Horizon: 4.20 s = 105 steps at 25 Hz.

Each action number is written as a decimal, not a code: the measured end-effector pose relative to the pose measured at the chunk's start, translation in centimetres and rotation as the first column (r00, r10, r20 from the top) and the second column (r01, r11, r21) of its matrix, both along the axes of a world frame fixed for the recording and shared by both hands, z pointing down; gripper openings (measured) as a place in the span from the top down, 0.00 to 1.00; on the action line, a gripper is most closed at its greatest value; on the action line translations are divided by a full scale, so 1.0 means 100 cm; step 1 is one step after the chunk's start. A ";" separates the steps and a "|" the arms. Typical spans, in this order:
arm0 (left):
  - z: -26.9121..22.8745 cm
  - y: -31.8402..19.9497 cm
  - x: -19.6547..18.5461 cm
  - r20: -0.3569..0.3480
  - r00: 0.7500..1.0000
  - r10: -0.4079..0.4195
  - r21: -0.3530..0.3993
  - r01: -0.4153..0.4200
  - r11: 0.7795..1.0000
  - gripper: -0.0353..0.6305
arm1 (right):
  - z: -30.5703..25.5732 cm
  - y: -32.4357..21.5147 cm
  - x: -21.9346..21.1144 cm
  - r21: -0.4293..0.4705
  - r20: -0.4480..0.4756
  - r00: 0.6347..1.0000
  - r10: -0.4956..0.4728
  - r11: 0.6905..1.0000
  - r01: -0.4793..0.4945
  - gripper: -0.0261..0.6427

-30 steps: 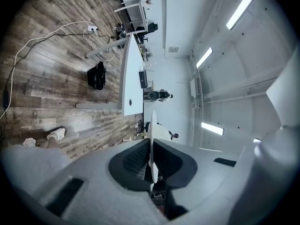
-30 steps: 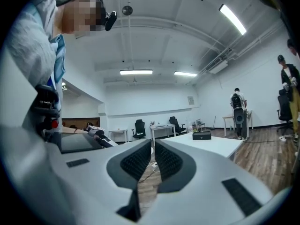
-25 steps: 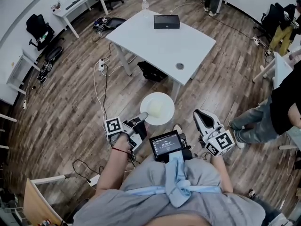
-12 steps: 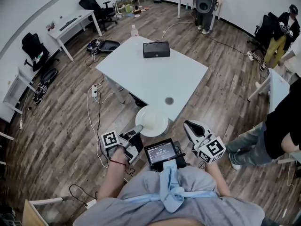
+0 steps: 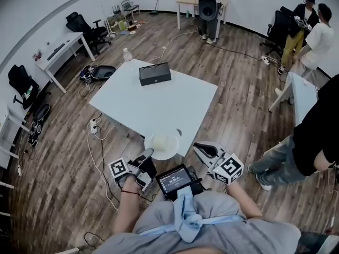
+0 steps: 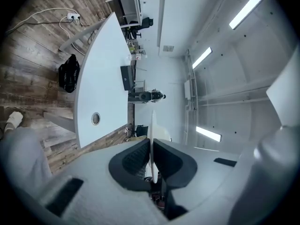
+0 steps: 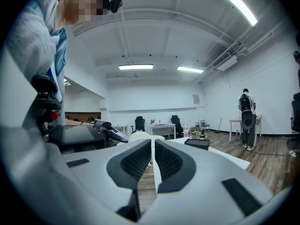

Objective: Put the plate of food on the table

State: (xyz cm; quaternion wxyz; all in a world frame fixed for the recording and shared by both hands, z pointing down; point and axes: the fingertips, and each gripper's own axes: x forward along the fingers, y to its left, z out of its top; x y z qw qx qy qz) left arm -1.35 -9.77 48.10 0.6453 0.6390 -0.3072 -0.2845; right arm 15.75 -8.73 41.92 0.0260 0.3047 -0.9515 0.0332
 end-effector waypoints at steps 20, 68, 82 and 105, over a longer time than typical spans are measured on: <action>-0.002 -0.093 -0.039 0.048 0.988 0.145 -0.013 -0.145 0.989 0.91 | -0.002 -0.048 -0.034 -0.028 0.014 0.981 0.191 0.981 -0.191 0.91; 0.184 -0.235 -0.076 0.130 0.975 0.178 -0.128 -0.161 0.979 0.91 | 0.026 -0.063 -0.041 -0.112 -0.091 0.943 0.321 0.937 -0.330 0.91; 0.218 -0.228 -0.067 0.195 0.957 0.212 -0.204 -0.172 0.964 0.91 | 0.022 -0.077 -0.035 -0.109 -0.100 0.942 0.320 0.938 -0.330 0.91; 0.239 -0.231 -0.078 0.326 0.919 0.221 -0.282 -0.129 0.951 0.91 | 0.021 -0.081 -0.037 -0.107 -0.097 0.945 0.314 0.940 -0.323 0.91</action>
